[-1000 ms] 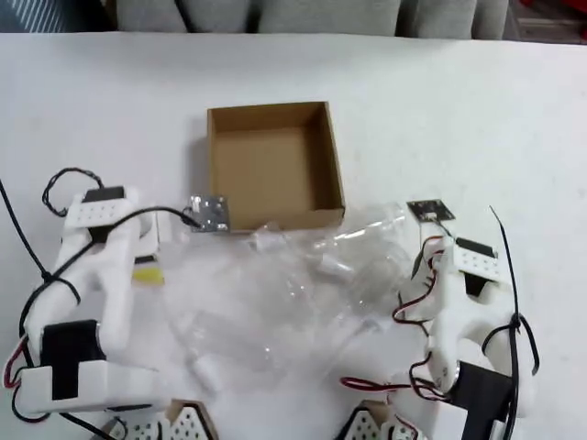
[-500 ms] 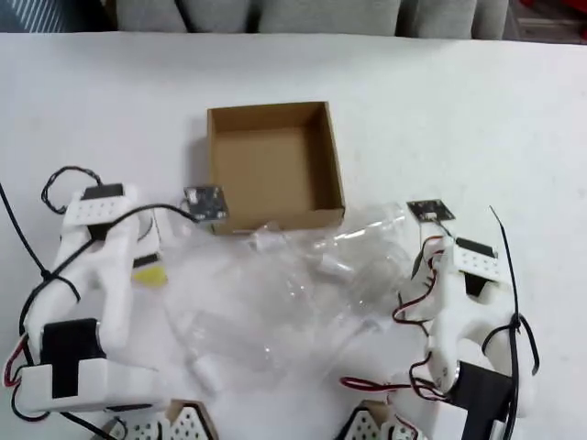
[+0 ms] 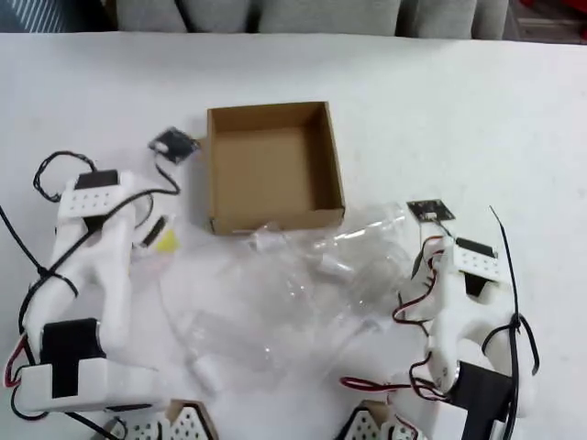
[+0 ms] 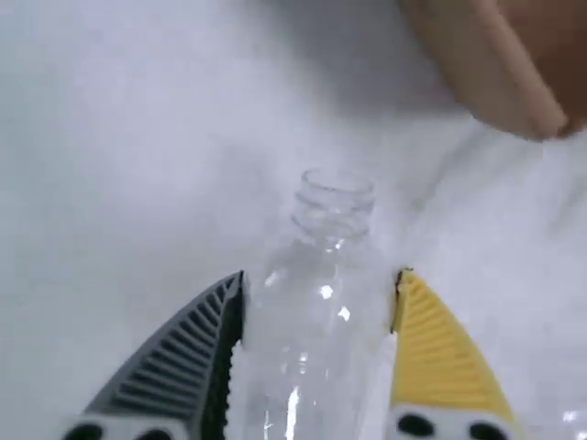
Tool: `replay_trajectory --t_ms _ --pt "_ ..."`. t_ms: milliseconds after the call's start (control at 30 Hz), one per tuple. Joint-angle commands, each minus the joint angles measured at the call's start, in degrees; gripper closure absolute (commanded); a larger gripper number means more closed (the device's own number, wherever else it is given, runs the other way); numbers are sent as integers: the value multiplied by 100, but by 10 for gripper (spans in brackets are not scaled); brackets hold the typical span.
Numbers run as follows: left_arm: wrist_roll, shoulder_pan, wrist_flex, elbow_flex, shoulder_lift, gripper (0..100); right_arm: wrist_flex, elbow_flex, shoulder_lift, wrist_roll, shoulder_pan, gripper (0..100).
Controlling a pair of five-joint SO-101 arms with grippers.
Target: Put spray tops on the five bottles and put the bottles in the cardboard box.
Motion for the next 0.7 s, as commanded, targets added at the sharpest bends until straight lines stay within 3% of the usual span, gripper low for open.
replay_trajectory --t_ms 0,133,333,500,667 --pt "2347 -48 35 -325 -84 924 -180 9 -40 26 -75 982" --pt "3516 -57 -457 -229 -75 924 -180 9 -40 26 -75 982" --pt "3613 -66 -1398 149 -75 893 -180 9 -40 26 -48 982" --pt "3622 -66 -1415 193 -75 707 -180 9 -40 26 -48 982" --pt "3569 -66 -1415 193 -75 692 -180 9 -40 26 -48 982"
